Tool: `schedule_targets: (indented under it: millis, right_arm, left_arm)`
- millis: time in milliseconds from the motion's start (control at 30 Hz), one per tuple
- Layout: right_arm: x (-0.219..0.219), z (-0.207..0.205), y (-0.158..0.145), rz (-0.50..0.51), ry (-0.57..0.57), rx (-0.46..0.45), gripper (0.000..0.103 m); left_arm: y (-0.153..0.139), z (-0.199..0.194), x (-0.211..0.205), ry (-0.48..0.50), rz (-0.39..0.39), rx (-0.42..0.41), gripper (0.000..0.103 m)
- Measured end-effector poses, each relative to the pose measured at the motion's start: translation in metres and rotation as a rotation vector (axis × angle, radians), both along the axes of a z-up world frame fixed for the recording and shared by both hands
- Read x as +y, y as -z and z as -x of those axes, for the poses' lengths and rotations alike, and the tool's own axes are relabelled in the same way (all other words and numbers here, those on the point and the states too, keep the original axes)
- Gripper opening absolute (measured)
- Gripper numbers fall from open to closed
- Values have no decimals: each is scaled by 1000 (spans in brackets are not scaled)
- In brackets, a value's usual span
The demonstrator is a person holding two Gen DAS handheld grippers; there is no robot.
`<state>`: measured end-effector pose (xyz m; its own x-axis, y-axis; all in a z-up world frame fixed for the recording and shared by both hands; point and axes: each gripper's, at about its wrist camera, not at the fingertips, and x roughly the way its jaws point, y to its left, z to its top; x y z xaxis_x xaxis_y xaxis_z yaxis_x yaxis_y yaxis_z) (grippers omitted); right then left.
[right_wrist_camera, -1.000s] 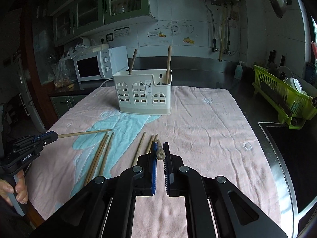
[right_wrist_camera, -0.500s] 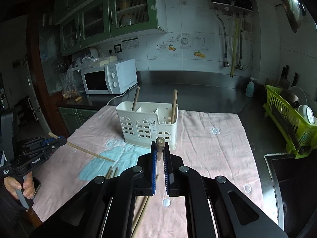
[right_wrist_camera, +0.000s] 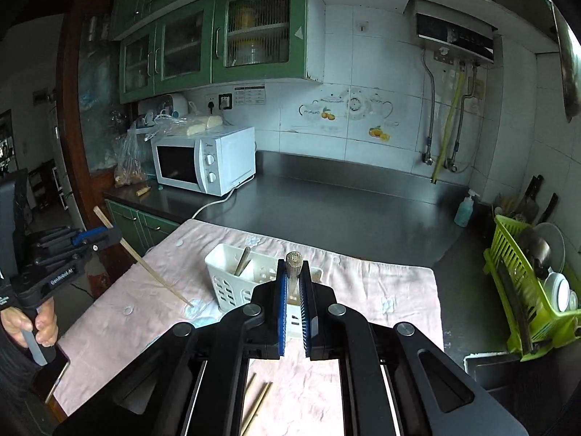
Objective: Organize utensils
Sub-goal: 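Carry the chopsticks upright into the holder and open both tools, then move both open tools back over the remaining chopsticks on the towel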
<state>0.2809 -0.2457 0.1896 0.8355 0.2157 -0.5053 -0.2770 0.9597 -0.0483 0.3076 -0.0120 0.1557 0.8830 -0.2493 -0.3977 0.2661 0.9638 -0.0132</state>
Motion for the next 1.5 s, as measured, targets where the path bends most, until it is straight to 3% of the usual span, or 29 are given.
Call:
schedule_targets:
  millis: [167,300,767,900,1000,1133,1233,1300,1500]
  right_arm:
    - [7,-34,5,43,10,46,7]
    - [10,-56,14,64,11,95,7]
    - [15,-107,38,69,2,267,7]
    - [17,-112,45,62,1,285,7]
    - [18,-108,45,57,-5,268,7]
    - [15,-95,38,47,0,224,16]
    - [14,-77,33,42,3,185,19]
    - [12,-61,33,30,6,162,21]
    - [8,-2,58,14,11,141,28]
  left_arm:
    - [-35,-19,-9,1,24,-68,5]
    - [-44,-41,-17,-13,21,-79,5]
    - [-4,-121,-43,-1,-72,136,5]
    - [4,-129,-42,-15,-56,166,7]
    - [7,-128,-39,-23,-39,168,8]
    - [7,-118,-34,-23,-27,161,13]
    - [4,-103,-29,-26,-20,146,20]
    - [4,-89,-25,-33,-19,132,30]
    - [15,-38,-14,-47,-26,116,42]
